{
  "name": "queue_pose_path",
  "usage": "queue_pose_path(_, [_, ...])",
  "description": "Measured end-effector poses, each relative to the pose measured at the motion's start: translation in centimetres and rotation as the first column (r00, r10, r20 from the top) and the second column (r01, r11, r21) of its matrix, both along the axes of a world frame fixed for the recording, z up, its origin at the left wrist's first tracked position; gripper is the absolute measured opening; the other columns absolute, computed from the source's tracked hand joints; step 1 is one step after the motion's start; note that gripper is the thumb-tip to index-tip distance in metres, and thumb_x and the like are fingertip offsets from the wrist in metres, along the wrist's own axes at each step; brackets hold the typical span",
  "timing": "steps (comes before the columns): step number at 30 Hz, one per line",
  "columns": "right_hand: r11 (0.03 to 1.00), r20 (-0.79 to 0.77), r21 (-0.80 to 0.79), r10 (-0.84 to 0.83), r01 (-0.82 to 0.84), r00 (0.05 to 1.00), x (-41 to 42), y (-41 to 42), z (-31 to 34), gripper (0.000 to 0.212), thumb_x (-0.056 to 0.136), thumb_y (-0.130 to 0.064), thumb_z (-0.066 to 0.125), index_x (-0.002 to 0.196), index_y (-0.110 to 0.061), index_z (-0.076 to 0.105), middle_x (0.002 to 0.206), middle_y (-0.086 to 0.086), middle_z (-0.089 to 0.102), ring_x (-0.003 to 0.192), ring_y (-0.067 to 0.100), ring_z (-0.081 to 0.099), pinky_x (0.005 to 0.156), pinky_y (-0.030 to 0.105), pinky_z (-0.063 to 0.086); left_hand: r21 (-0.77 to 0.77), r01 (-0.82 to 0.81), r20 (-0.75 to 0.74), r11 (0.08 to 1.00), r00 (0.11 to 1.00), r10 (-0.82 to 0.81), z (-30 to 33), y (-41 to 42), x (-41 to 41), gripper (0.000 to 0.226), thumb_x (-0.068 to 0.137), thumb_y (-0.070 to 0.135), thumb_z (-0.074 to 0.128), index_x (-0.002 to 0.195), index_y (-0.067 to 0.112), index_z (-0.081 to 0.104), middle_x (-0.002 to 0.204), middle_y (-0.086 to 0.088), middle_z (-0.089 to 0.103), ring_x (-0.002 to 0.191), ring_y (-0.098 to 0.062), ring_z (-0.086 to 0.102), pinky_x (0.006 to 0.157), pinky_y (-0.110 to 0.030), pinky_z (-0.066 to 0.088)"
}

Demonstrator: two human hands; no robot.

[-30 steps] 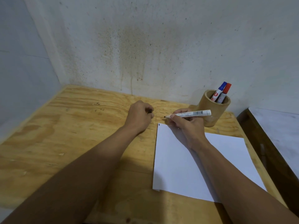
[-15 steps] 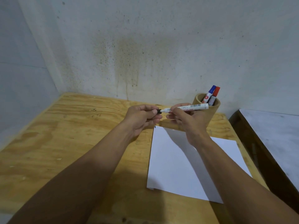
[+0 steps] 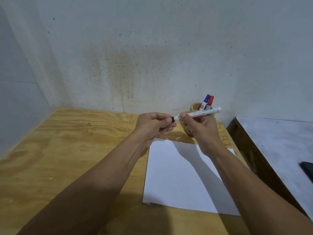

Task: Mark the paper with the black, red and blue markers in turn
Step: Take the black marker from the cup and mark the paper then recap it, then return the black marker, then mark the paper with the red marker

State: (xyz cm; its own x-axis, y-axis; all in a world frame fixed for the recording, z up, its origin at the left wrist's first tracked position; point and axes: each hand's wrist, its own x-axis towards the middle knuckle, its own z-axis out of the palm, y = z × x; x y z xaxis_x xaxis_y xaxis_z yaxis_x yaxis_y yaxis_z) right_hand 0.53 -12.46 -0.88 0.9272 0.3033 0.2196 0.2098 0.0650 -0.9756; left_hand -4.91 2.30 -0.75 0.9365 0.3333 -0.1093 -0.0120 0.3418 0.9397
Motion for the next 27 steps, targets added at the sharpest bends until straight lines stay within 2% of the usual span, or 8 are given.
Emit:
queue_pose_path(3, [0.998,0.037,-0.022,-0.062,0.062,0.997,1.6,-1.8,2.4,0.025,0.097,-0.017,0.058,0.097,0.007,0.065,0.075,0.010,0.062,0.070,0.020,0.059,0.064,0.036,0.050,0.241,-0.041,0.024,0.970,0.999,0.037,0.4,-2.0,1.4,0.022,0.078,0.010,0.074,0.099,0.006,0.070,0.081,-0.004,0.069,0.069,-0.012,0.066,0.068,-0.027,0.054])
queue_pose_path(5, [0.980,0.179,-0.124,-0.131,0.155,0.975,3.4,-3.5,4.6,0.020,0.099,-0.022,0.051,0.096,-0.003,0.059,0.081,0.006,0.066,0.079,0.028,0.066,0.077,0.046,0.057,0.486,-0.100,0.043,0.868,0.995,0.091,0.7,-3.3,2.5,0.028,0.079,0.018,0.073,0.106,0.014,0.069,0.083,0.003,0.066,0.069,-0.007,0.060,0.062,-0.019,0.051])
queue_pose_path(7, [0.872,0.348,-0.402,-0.137,0.280,0.927,5.0,-5.2,6.8,0.024,0.101,-0.033,0.045,0.108,-0.011,0.052,0.083,0.002,0.063,0.077,0.030,0.069,0.074,0.050,0.059,0.710,-0.105,0.074,0.696,0.994,0.075,1.1,-4.1,3.4,0.031,0.081,0.019,0.069,0.113,0.016,0.067,0.104,0.000,0.068,0.088,-0.010,0.062,0.071,-0.018,0.048])
queue_pose_path(9, [0.683,0.422,-0.641,-0.067,0.350,0.904,6.1,-6.8,8.7,0.034,0.101,-0.038,0.045,0.120,-0.013,0.056,0.083,0.004,0.062,0.067,0.024,0.067,0.063,0.041,0.060,0.859,-0.061,0.071,0.509,0.997,-0.001,1.0,-4.6,4.1,0.037,0.083,0.013,0.064,0.120,0.016,0.062,0.126,-0.003,0.062,0.114,-0.017,0.055,0.092,-0.027,0.044])
queue_pose_path(13, [0.423,0.488,-0.799,0.038,0.428,0.872,7.4,-8.2,11.0,0.032,0.087,-0.042,0.067,0.106,-0.018,0.077,0.090,0.005,0.072,0.069,0.020,0.059,0.060,0.033,0.050,0.969,-0.062,0.105,0.237,0.979,-0.174,0.5,-4.9,4.5,0.054,0.076,0.001,0.057,0.128,0.019,0.056,0.137,-0.001,0.055,0.120,-0.028,0.050,0.097,-0.041,0.046])
queue_pose_path(17, [0.293,0.442,-0.879,0.200,0.377,0.875,8.0,-7.3,10.7,0.021,0.090,-0.021,0.067,0.106,-0.011,0.077,0.104,0.008,0.075,0.089,0.023,0.064,0.082,0.039,0.057,0.983,-0.129,0.153,0.130,0.970,-0.192,0.3,-5.0,4.3,0.060,0.075,-0.005,0.058,0.131,0.016,0.053,0.136,-0.002,0.057,0.109,-0.034,0.056,0.088,-0.045,0.050])
queue_pose_path(22, [0.397,0.349,-0.873,0.101,0.284,0.931,9.3,-5.4,8.7,0.019,0.084,-0.014,0.072,0.102,-0.010,0.068,0.091,0.011,0.072,0.066,0.021,0.071,0.066,0.036,0.062,0.989,-0.127,0.138,0.081,0.977,-0.159,0.6,-5.2,4.3,0.052,0.079,-0.002,0.059,0.128,0.014,0.054,0.134,-0.005,0.058,0.107,-0.034,0.056,0.087,-0.047,0.049])
queue_pose_path(27, [0.534,0.194,-0.808,-0.153,0.246,0.969,9.7,-4.1,6.4,0.027,0.078,-0.014,0.071,0.102,-0.002,0.064,0.086,0.012,0.070,0.079,0.027,0.072,0.072,0.040,0.063,0.990,-0.121,0.130,0.075,0.984,-0.126,0.4,-5.3,4.6,0.044,0.082,0.005,0.058,0.125,0.014,0.057,0.134,-0.003,0.058,0.104,-0.032,0.057,0.086,-0.046,0.049])
